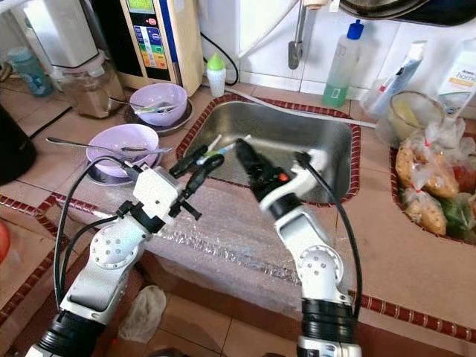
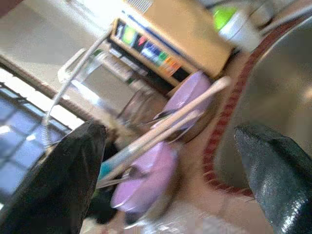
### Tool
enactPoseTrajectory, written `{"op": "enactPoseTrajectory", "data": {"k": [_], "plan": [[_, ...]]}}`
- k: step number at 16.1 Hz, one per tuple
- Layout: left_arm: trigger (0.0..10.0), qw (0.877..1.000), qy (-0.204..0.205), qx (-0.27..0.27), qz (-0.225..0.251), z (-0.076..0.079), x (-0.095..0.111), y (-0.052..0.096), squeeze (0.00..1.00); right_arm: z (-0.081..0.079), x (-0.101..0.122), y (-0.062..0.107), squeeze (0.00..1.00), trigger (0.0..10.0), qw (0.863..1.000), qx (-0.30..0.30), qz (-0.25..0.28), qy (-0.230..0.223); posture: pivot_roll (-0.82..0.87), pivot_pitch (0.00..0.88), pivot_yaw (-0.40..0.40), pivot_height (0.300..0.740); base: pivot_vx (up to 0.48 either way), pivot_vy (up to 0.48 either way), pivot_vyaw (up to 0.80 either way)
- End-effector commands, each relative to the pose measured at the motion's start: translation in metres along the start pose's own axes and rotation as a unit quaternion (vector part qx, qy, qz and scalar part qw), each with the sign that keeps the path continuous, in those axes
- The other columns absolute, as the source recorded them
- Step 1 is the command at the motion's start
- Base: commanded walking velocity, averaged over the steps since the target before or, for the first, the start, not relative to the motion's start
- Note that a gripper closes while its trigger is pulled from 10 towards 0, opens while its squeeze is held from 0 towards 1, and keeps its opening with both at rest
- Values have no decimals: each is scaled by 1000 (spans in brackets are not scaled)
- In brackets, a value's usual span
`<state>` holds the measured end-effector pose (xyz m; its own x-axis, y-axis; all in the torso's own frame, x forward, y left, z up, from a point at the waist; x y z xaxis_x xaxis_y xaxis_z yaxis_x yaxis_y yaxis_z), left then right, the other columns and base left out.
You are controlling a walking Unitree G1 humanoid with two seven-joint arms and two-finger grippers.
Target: Kitchen organization
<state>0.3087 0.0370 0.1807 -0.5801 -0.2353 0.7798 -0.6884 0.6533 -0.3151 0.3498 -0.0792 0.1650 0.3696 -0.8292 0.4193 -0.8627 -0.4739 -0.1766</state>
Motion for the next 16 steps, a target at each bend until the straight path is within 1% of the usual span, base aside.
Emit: {"op": "enactPoseTrajectory", "data": {"k": [1,2,3,4,5,6,10,16], "plan": [[10000,1000,-1,-16,4,7,0,0,0,-10,-2,-8,0,10000,1000,16,-12,-21,-46,17,43,740,0,0,0],[10000,1000,-1,-17,6,9,1,-1,0,-13,-5,-12,0,10000,999,20,-19,-35,-44,17,43,740,0,0,0],[10000,1000,0,-20,6,10,1,-1,0,-15,-5,-16,0,10000,999,23,-21,-35,-41,18,42,740,0,0,0],[10000,1000,1,-25,8,13,1,0,0,-20,-5,-20,0,10000,998,32,-26,-49,-41,18,42,740,0,0,0],[10000,1000,1,-25,8,13,1,1,0,-21,-5,-24,0,3843,998,31,-28,-53,-36,20,38,740,0,0,0],[10000,1000,0,-25,7,14,0,2,0,-20,-2,-27,0,0,997,29,-25,-63,-30,22,35,740,0,0,0],[10000,1000,-5,-23,-1,15,-4,5,0,-17,4,-26,0,0,997,20,-16,-71,-30,23,31,740,0,0,0],[10000,1000,-9,-28,-1,17,-7,3,0,-12,10,-24,0,0,998,7,0,-66,-44,20,41,740,0,0,0]]}}
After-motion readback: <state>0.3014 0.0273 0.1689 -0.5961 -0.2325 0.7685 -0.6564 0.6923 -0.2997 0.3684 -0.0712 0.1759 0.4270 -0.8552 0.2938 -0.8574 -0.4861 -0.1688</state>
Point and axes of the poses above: a point about 5 cm out from each wrist's last joint towards the gripper, its own y axis pointing back from the gripper into the wrist, its own x axis along the axis of the wrist's last joint, z = x × y, the point moved 6 cm from there along -y, pointing out of the wrist towards the gripper, and after that the axes turned 11 degrees about -y, right-handed, at the moved point
